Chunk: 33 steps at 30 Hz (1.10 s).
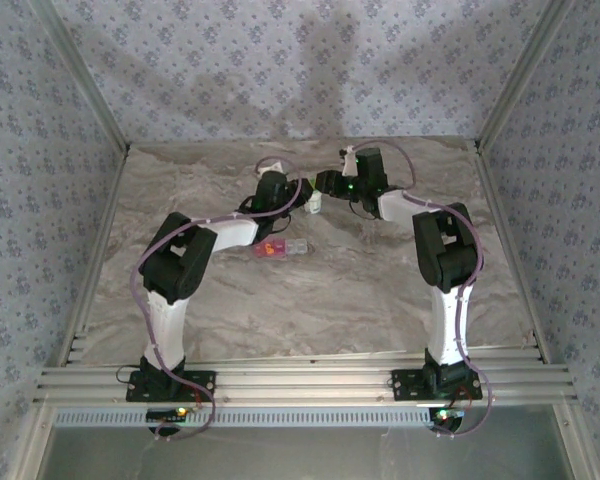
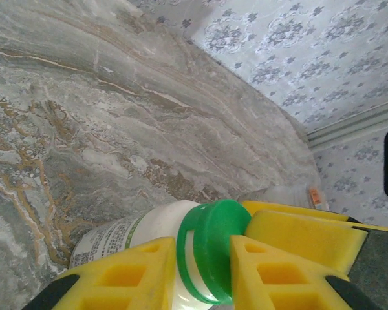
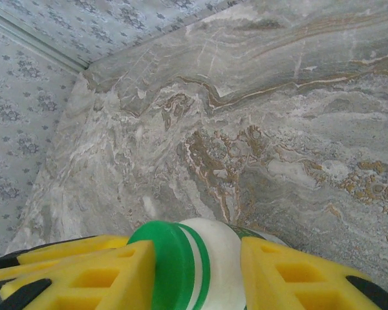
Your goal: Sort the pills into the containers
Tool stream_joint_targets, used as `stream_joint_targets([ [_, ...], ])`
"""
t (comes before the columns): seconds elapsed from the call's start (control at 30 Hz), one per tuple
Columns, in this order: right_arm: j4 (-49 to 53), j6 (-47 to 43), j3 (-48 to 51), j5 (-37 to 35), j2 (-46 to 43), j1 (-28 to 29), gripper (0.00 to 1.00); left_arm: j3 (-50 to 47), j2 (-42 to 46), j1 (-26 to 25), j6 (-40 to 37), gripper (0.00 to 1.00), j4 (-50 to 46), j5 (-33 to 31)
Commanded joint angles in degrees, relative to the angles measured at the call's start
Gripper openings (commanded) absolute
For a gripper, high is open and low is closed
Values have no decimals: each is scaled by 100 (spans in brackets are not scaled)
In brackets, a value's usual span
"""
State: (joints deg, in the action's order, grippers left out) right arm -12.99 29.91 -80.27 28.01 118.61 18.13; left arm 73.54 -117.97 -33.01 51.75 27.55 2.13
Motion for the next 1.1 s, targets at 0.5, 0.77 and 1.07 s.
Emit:
stream_joint_targets([
  [0.5, 1061, 291, 131, -259, -1625, -206, 45, 1322, 1180, 0, -1052, 30, -2751, -344],
  [0.77, 2171, -1004, 1132, -743, -2710, 377, 43, -387, 3023, 111, -1757, 32, -3299, -788],
  [1.07, 2626, -1568, 1563, -1423, -2585, 1213, 46, -2522, 4579, 685, -1790, 34, -3481, -718],
])
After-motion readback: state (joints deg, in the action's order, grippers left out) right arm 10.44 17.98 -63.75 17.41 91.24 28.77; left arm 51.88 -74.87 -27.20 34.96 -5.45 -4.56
